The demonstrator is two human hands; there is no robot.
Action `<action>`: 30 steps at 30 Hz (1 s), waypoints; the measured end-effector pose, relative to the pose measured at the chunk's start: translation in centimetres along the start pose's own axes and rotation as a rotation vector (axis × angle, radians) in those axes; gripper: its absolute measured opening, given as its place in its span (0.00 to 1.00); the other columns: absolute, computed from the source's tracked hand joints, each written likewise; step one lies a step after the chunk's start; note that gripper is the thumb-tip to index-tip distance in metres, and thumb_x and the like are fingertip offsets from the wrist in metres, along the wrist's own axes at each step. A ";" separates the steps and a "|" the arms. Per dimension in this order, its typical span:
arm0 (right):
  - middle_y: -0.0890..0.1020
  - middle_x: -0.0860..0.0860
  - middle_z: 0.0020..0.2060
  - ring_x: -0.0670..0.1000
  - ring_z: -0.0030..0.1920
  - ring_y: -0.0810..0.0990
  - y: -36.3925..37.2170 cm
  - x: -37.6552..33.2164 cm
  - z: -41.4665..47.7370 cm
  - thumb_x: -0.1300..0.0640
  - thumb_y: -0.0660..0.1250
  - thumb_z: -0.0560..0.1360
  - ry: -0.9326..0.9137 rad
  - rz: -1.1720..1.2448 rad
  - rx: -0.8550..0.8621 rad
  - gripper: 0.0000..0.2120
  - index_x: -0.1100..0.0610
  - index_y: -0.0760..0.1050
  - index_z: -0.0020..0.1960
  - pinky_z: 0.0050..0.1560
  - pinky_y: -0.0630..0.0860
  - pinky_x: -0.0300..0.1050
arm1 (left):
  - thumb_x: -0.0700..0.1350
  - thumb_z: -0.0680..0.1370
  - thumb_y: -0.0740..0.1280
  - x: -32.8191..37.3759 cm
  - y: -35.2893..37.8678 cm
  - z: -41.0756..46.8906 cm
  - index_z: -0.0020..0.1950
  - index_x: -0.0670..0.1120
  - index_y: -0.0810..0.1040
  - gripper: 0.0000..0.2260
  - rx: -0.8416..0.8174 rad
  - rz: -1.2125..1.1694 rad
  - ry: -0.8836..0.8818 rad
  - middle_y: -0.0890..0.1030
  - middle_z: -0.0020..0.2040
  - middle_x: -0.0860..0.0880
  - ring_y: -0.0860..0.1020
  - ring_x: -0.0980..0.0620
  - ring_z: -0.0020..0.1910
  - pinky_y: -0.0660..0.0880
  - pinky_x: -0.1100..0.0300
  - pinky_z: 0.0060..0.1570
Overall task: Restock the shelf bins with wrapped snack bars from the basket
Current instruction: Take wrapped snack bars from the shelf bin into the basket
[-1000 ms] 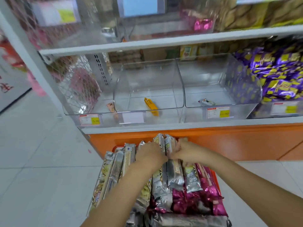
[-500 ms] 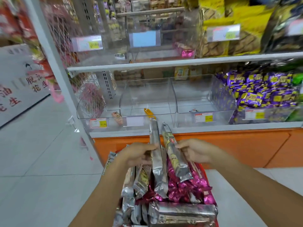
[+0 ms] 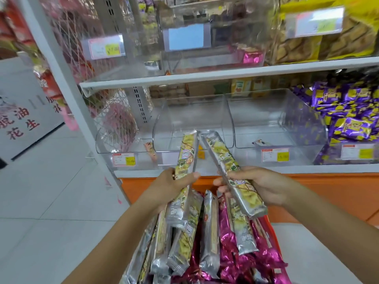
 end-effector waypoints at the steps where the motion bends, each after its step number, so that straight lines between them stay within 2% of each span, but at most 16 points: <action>1: 0.82 0.63 0.52 0.56 0.44 0.84 0.4 -0.4 -0.1 0.59 0.66 0.72 -0.012 -0.041 0.014 0.17 0.63 0.72 0.59 0.43 0.82 0.47 | 0.60 0.74 0.66 0.5 -0.1 -0.6 0.57 0.52 0.71 0.17 0.037 0.015 0.024 0.74 0.43 0.60 0.71 0.66 0.40 0.67 0.74 0.37; 2: 0.82 0.64 0.53 0.57 0.45 0.84 0.7 -0.7 -0.3 0.57 0.66 0.72 -0.023 -0.083 0.026 0.17 0.63 0.73 0.58 0.46 0.82 0.48 | 0.59 0.76 0.63 0.7 -0.3 -1.2 0.57 0.52 0.72 0.15 0.059 0.021 0.055 0.75 0.46 0.60 0.72 0.65 0.43 0.68 0.76 0.39; 3: 0.82 0.64 0.53 0.57 0.45 0.84 1.2 -0.9 -0.4 0.56 0.66 0.72 -0.039 -0.114 0.040 0.18 0.63 0.73 0.58 0.47 0.82 0.49 | 0.60 0.77 0.61 1.0 -0.4 -1.8 0.59 0.50 0.73 0.17 0.079 -0.005 0.077 0.77 0.50 0.58 0.75 0.61 0.47 0.70 0.74 0.45; 5: 0.83 0.62 0.49 0.56 0.43 0.83 2.1 -0.9 -1.3 0.56 0.68 0.70 -0.070 -0.149 0.080 0.19 0.64 0.75 0.58 0.47 0.82 0.49 | 0.61 0.77 0.60 0.8 -0.5 -2.4 0.64 0.47 0.74 0.24 0.113 -0.145 0.030 0.79 0.60 0.47 0.77 0.46 0.58 0.74 0.59 0.52; 6: 0.83 0.60 0.47 0.54 0.42 0.83 2.6 -0.8 -1.7 0.56 0.68 0.70 -0.093 -0.160 0.100 0.18 0.65 0.76 0.58 0.44 0.82 0.45 | 0.60 0.76 0.62 0.7 -0.6 -2.7 0.64 0.45 0.74 0.24 0.117 -0.232 0.002 0.78 0.60 0.40 0.77 0.41 0.58 0.76 0.55 0.50; 7: 0.83 0.58 0.46 0.51 0.41 0.83 3.1 -0.7 -2.0 0.57 0.68 0.72 -0.119 -0.170 0.118 0.17 0.64 0.77 0.58 0.42 0.82 0.42 | 0.57 0.77 0.64 0.9 -0.7 -3.3 0.62 0.43 0.75 0.22 0.104 -0.315 -0.010 0.79 0.58 0.37 0.79 0.41 0.55 0.77 0.52 0.49; 9: 0.85 0.55 0.46 0.48 0.41 0.84 4.3 -0.9 -2.8 0.59 0.67 0.74 -0.175 -0.201 0.147 0.14 0.62 0.78 0.58 0.41 0.80 0.39 | 0.50 0.78 0.66 1.4 -0.6 -4.1 0.60 0.38 0.76 0.18 0.047 -0.429 -0.007 0.82 0.53 0.37 0.81 0.42 0.49 0.78 0.50 0.52; 11: 0.85 0.54 0.48 0.49 0.45 0.84 5.5 -1.4 -3.2 0.57 0.68 0.73 -0.236 -0.242 0.168 0.16 0.61 0.78 0.59 0.47 0.80 0.40 | 0.45 0.76 0.67 2.2 -0.5 -5.2 0.61 0.35 0.75 0.18 -0.006 -0.496 0.016 0.82 0.55 0.39 0.81 0.41 0.53 0.79 0.50 0.53; 13: 0.85 0.53 0.51 0.48 0.50 0.84 6.9 -2.0 -3.4 0.55 0.69 0.74 -0.306 -0.350 0.216 0.16 0.58 0.77 0.60 0.49 0.78 0.39 | 0.45 0.72 0.70 3.1 -0.4 -6.2 0.64 0.36 0.73 0.23 -0.046 -0.522 0.067 0.81 0.56 0.40 0.80 0.41 0.55 0.80 0.52 0.50; 16: 0.82 0.49 0.51 0.43 0.50 0.80 8.8 -2.8 -4.0 0.50 0.71 0.73 -0.406 -0.510 0.358 0.15 0.52 0.73 0.56 0.42 0.71 0.38 | 0.45 0.69 0.76 3.9 -0.8 -7.3 0.67 0.37 0.70 0.30 -0.060 -0.517 0.130 0.81 0.57 0.41 0.81 0.44 0.55 0.79 0.52 0.48; 18: 0.81 0.50 0.50 0.46 0.51 0.78 9.8 -2.9 -4.1 0.48 0.71 0.73 -0.465 -0.592 0.395 0.15 0.53 0.71 0.54 0.42 0.70 0.39 | 0.47 0.66 0.79 4.3 -1.2 -7.9 0.70 0.37 0.66 0.38 -0.036 -0.513 0.154 0.80 0.59 0.41 0.80 0.45 0.56 0.79 0.49 0.51; 19: 0.81 0.51 0.50 0.48 0.50 0.79 10.2 -2.9 -4.1 0.48 0.70 0.74 -0.492 -0.641 0.400 0.14 0.53 0.70 0.53 0.42 0.71 0.39 | 0.47 0.67 0.78 4.5 -1.5 -8.0 0.71 0.37 0.65 0.38 -0.032 -0.523 0.159 0.80 0.59 0.40 0.81 0.45 0.54 0.79 0.47 0.50; 21: 0.82 0.51 0.48 0.49 0.49 0.80 11.0 -3.1 -3.9 0.48 0.70 0.73 -0.555 -0.742 0.397 0.12 0.50 0.70 0.50 0.45 0.73 0.41 | 0.42 0.73 0.73 4.8 -2.2 -8.5 0.65 0.35 0.71 0.24 -0.018 -0.543 0.189 0.82 0.54 0.40 0.83 0.46 0.44 0.80 0.52 0.41; 23: 0.81 0.46 0.49 0.45 0.51 0.80 11.7 -3.5 -3.6 0.47 0.71 0.73 -0.613 -0.860 0.392 0.11 0.47 0.71 0.49 0.51 0.76 0.43 | 0.37 0.75 0.68 5.1 -3.2 -8.5 0.56 0.37 0.76 0.11 0.015 -0.585 0.187 0.84 0.48 0.40 0.83 0.44 0.42 0.80 0.52 0.40; 27: 0.80 0.43 0.47 0.41 0.45 0.80 13.7 -4.8 -2.3 0.50 0.71 0.74 -0.689 -0.990 0.383 0.10 0.45 0.71 0.52 0.47 0.78 0.42 | 0.40 0.70 0.71 6.2 -5.6 -7.0 0.56 0.37 0.79 0.15 0.055 -0.635 0.194 0.82 0.53 0.38 0.81 0.38 0.53 0.78 0.44 0.55; 30: 0.81 0.43 0.44 0.40 0.41 0.80 14.3 -6.9 0.0 0.51 0.72 0.73 -0.728 -0.991 0.386 0.11 0.44 0.71 0.50 0.43 0.79 0.41 | 0.46 0.65 0.74 7.4 -8.2 -4.5 0.56 0.39 0.79 0.21 0.089 -0.600 0.216 0.83 0.51 0.40 0.82 0.42 0.50 0.77 0.45 0.56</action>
Point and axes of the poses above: each hand's wrist, its own z-axis towards the middle knuckle, its own y-axis out of the palm, x = y × z, the point moved 4 cm from there along z, towards the middle knuckle
